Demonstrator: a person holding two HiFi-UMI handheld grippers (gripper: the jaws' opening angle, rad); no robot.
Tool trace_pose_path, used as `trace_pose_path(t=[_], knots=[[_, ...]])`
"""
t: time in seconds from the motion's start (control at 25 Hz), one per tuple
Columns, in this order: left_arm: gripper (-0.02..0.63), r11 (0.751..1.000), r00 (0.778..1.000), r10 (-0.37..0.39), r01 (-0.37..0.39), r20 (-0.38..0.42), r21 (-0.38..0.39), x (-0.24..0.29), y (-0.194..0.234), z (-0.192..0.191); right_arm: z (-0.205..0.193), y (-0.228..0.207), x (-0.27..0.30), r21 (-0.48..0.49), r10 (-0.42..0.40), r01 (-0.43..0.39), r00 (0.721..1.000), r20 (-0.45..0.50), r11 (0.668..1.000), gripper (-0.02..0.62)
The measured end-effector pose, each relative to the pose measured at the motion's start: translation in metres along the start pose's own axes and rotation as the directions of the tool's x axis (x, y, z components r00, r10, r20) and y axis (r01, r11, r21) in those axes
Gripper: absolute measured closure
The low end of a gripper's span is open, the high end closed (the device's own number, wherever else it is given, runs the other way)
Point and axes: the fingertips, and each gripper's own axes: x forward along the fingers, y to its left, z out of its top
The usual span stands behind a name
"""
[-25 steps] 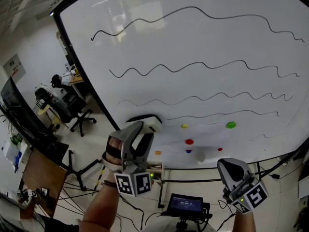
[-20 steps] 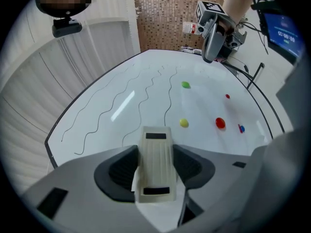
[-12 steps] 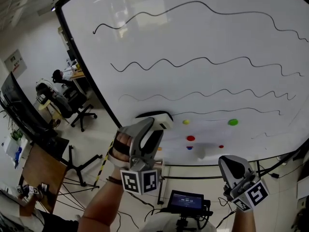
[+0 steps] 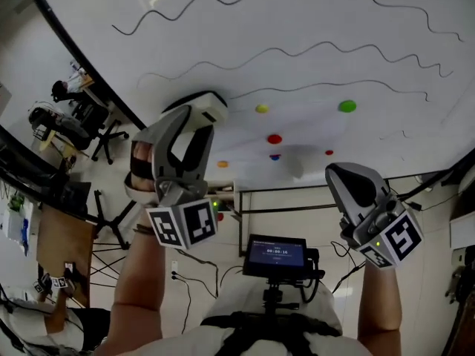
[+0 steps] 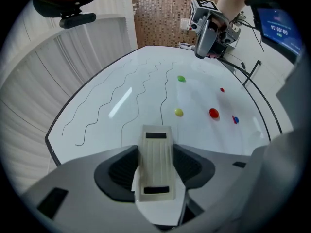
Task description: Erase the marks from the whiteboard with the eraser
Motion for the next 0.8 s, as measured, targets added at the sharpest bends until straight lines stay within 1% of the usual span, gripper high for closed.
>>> trace_pose_path(t=[0.12, 0.28, 0.48, 0.68, 0.8], knots=[[0.356, 1.000, 0.999, -0.011, 0.011, 0.031, 0.008, 0.009, -0.011, 0.027, -0.003, -0.008, -0.016, -0.002, -0.022, 0.022, 1.000, -0.012, 1.000, 0.589], [0.356, 1.000, 1.000, -0.005, 0.005, 0.030, 0.024, 0.017, -0.014, 0.049, -0.004, -0.018, -0.028, -0.009, -0.038, 0.038, 0.999, -0.018, 0.999, 0.589], [0.356, 1.000, 0.999, 0.004, -0.004, 0.046, 0.001, 0.018, -0.013, 0.070, -0.003, -0.019, -0.034, -0.019, -0.036, 0.035, 0.999, -0.021, 0.999, 0.589], [0.354, 1.000, 0.999, 0.009, -0.009, 0.048, 0.012, 0.016, -0.010, 0.069, 0.001, -0.017, -0.029, -0.040, -0.006, 0.004, 0.999, -0.037, 0.999, 0.589], [0.354, 1.000, 1.000, 0.003, -0.003, 0.024, 0.018, 0.014, -0.010, 0.059, 0.004, -0.018, -0.029, -0.062, 0.012, -0.015, 0.999, -0.047, 0.998, 0.589]])
